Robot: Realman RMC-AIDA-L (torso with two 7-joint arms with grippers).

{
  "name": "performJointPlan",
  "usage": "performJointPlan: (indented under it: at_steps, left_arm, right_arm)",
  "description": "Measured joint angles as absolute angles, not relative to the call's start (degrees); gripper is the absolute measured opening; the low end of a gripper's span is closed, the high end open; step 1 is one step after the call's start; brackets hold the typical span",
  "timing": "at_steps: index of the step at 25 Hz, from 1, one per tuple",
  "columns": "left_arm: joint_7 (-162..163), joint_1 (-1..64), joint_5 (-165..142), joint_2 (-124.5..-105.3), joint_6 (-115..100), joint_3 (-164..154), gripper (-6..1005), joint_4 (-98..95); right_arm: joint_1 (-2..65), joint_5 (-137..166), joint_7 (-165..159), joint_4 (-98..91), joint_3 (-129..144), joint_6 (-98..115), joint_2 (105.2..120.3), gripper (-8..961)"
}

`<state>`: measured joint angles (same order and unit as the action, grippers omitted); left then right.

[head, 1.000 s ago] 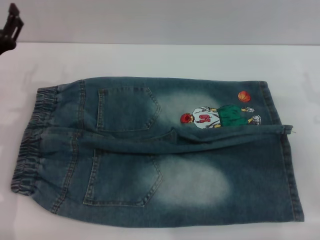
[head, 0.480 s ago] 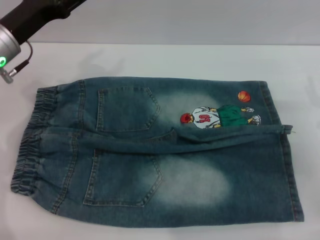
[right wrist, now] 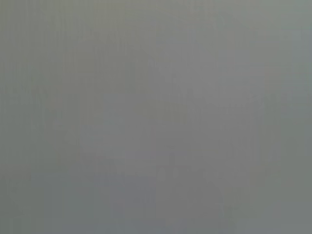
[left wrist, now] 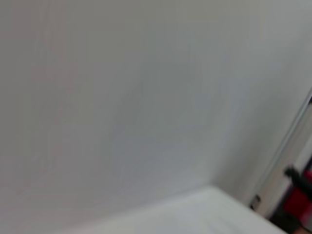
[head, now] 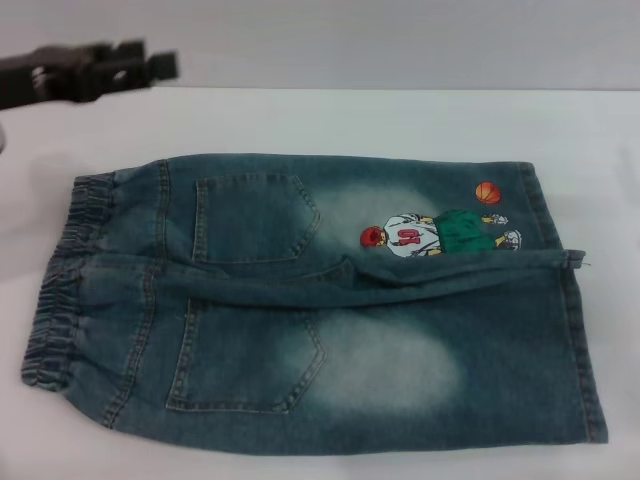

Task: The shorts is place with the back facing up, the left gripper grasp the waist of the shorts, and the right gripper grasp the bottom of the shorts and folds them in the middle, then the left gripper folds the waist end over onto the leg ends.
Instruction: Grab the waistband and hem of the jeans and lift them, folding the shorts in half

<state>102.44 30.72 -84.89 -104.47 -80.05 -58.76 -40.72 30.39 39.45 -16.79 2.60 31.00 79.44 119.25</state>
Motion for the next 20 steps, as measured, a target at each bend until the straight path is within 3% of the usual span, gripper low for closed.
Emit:
performJointPlan:
  at_steps: [4,6,10,11,20]
  left_arm:
    - [105.75,30.48,-89.78,-103.74,-83.51,-55.31,790,-40.83]
    - [111.62,27.59,-101.64,-102.12,-90.44,-48.51,789,-41.54]
    - [112.29,26.62,-103.62,-101.88,-91.57,-47.50,788,-41.63]
    - [112.98,23.55,-107.81,-101.74,-93.45,-45.55,788,-42.04]
    - [112.90,17.06,-112.07,-103.96,-94.41,-43.32,785,-41.90]
  right_arm:
    - [30.65,39.45,-16.79,1.35,30.48,79.16,119.17,805]
    - [30.75,39.46,-16.79,0.69,30.12,78.98,119.16,806]
    - [30.94,39.46,-16.79,-0.60,29.60,78.92,119.09,806]
    - [30.96,39.45,-16.79,-0.97,29.43,78.92,119.08,806]
    - [31.35,39.46,-16.78,-3.28,29.23,79.53,119.08,805]
